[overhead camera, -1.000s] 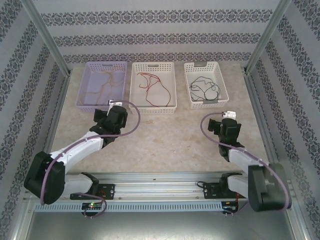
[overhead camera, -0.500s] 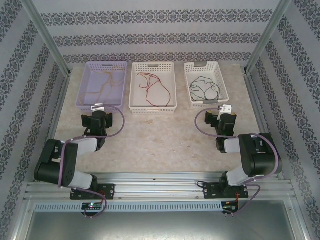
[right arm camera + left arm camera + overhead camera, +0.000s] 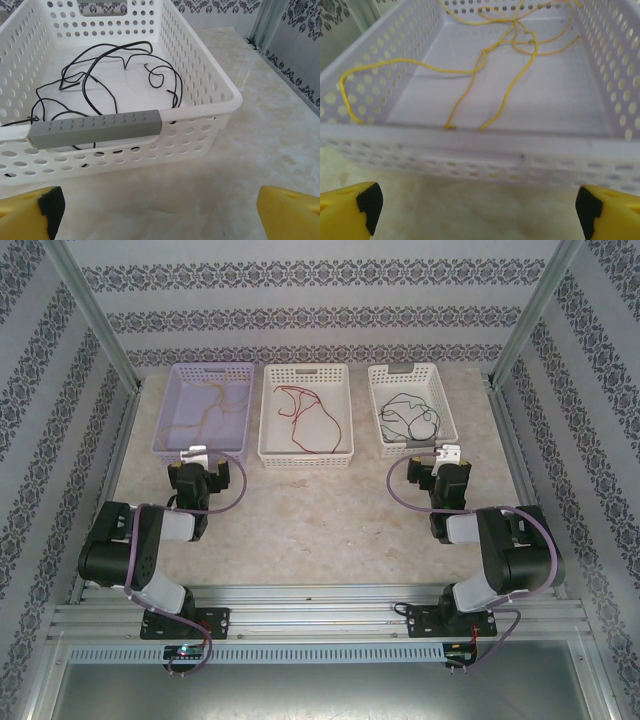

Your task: Untangle the cables

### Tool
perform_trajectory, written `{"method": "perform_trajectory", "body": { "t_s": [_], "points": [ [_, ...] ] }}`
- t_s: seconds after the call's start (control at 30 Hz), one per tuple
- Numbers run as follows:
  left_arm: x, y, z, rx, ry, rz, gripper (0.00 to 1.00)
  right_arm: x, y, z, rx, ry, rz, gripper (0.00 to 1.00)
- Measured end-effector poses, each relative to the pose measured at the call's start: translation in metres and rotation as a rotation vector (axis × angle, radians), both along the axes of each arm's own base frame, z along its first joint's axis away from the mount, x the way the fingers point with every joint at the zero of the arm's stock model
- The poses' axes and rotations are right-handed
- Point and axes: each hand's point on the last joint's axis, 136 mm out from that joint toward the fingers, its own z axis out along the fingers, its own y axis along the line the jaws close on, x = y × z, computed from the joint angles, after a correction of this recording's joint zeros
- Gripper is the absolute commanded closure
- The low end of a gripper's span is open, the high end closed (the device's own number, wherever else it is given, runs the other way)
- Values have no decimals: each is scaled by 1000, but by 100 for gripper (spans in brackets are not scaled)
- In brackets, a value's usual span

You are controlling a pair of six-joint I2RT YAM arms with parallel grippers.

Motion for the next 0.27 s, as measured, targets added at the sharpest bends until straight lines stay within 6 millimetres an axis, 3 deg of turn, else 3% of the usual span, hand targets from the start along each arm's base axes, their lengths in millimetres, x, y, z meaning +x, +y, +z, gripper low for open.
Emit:
{"method": "perform_trajectory", "body": {
  "t_s": [0.13,0.27],
  "points": [
    [-3,-1,-7,-2,6,-4,0,0,0,0,0,0,0,2],
    [1,-1,0,-5,-29,-7,0,0,0,0,0,0,0,2]
  ]
}}
